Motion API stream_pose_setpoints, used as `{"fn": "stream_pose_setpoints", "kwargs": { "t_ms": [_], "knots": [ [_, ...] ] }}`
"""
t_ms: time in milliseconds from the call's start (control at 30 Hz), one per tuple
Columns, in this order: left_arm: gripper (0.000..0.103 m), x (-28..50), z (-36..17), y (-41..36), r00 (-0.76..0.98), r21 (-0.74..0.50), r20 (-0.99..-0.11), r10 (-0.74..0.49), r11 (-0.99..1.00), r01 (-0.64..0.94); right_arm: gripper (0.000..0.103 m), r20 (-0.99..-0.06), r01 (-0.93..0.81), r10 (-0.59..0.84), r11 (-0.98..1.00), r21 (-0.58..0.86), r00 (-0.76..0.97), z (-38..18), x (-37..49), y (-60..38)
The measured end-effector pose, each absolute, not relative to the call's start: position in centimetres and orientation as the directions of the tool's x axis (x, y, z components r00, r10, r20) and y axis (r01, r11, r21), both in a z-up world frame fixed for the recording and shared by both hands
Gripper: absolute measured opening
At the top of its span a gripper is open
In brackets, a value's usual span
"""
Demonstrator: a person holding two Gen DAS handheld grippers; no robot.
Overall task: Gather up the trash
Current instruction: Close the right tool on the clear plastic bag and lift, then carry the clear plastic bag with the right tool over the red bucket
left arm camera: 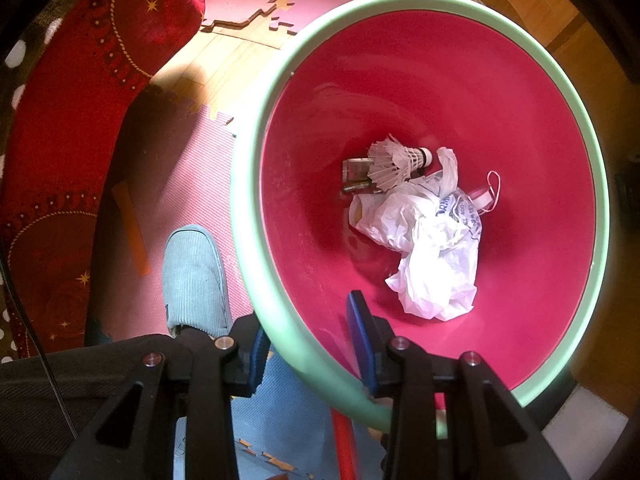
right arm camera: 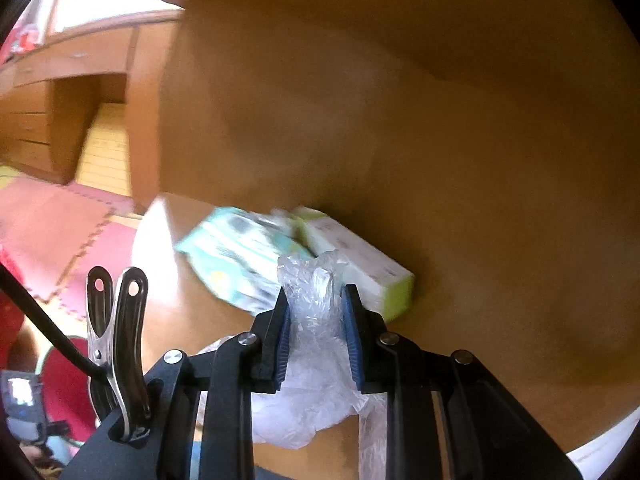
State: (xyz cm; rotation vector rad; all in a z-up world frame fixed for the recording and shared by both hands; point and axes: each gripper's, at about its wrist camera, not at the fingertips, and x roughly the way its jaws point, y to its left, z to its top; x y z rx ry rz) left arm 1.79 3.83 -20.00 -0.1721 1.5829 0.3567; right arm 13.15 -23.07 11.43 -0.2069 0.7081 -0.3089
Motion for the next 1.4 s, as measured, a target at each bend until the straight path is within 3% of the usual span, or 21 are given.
{"fn": "stream_pose_setpoints", "kwargs": {
  "t_ms": [200, 467, 1400],
  "knots": [
    [0.038, 1.8, -20.0, 3.8, -0.048, 0.118, -0.993, 0.108, 0.937, -0.328, 0.024, -0.628, 0.019, -0.142, 0.980, -0.198, 0.765, 11.2, 13.8, -18.7],
    [0.038, 1.8, -20.0, 3.8, -0.049, 0.116, -0.993, 0.106, 0.937, -0.329, 0.024, -0.673, -0.147, 0.003, 0.976, -0.158, 0.740, 9.1, 14.5, -14.0],
    [0.038, 1.8, -19.9, 3.9, -0.047, 0.115, -0.993, 0.105, 0.938, -0.327, 0.024, -0.826, -0.552, 0.295, 0.833, -0.023, 0.480, -3.6, 18.9, -2.1]
  ]
}}
